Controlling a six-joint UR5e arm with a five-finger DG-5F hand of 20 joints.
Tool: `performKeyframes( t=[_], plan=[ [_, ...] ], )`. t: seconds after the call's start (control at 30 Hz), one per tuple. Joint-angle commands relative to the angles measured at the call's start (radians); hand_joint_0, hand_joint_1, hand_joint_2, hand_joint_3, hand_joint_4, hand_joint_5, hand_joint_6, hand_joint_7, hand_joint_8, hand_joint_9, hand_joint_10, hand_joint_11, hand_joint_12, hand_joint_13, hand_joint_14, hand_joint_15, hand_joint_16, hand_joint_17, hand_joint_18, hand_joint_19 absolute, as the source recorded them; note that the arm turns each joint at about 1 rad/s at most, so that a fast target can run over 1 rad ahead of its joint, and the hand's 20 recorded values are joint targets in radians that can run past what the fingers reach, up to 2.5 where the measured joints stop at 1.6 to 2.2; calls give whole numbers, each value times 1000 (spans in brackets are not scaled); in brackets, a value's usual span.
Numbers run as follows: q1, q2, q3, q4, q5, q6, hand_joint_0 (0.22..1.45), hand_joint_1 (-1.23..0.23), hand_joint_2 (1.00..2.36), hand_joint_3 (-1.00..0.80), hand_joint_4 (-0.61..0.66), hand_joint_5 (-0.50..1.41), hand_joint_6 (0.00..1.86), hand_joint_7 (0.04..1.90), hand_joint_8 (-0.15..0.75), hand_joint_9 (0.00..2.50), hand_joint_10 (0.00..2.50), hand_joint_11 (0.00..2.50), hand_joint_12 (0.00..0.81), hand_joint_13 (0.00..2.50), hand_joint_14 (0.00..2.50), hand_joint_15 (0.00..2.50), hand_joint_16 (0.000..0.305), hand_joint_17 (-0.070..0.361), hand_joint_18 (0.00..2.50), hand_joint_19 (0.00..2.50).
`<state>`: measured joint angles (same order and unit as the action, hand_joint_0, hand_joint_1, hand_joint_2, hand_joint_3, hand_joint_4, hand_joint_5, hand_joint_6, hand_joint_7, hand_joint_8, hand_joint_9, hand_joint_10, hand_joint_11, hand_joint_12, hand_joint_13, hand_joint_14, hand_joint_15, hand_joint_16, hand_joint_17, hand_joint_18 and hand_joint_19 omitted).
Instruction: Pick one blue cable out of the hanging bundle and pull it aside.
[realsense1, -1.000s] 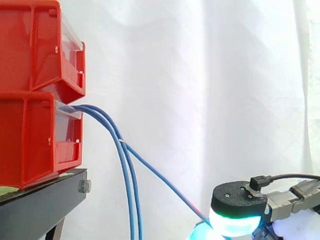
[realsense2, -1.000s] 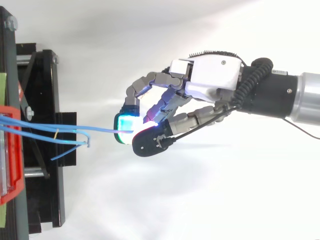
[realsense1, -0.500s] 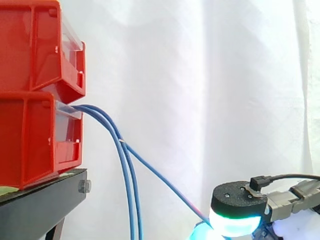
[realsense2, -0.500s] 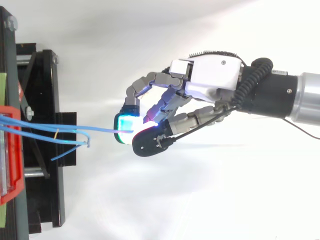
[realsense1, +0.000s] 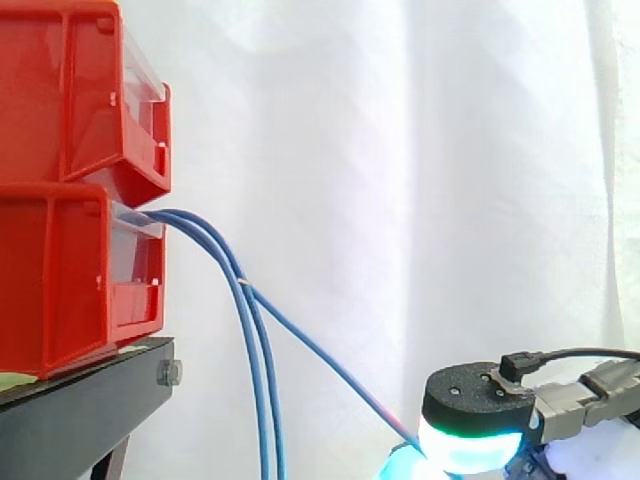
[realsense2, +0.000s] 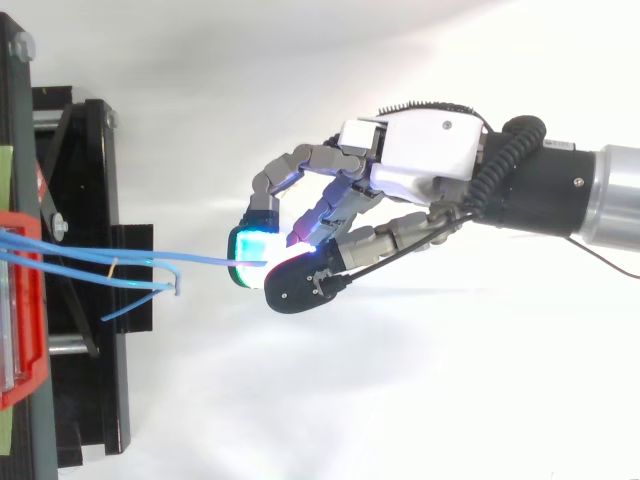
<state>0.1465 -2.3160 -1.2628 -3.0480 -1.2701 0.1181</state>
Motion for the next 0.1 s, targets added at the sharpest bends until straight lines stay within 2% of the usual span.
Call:
performKeyframes(
  t=[0.0, 0.07],
  plan=[
    [1, 0, 0, 0, 0, 0, 561, -847, 1117, -53, -182, -5, 860, 1052, 313, 992, 9, 296, 367, 803, 13, 380, 56, 127, 781, 393],
    [1, 0, 0, 0, 0, 0, 561, -847, 1116, -51, -181, -5, 860, 1050, 314, 993, 9, 297, 366, 804, 13, 384, 56, 127, 781, 394]
  ],
)
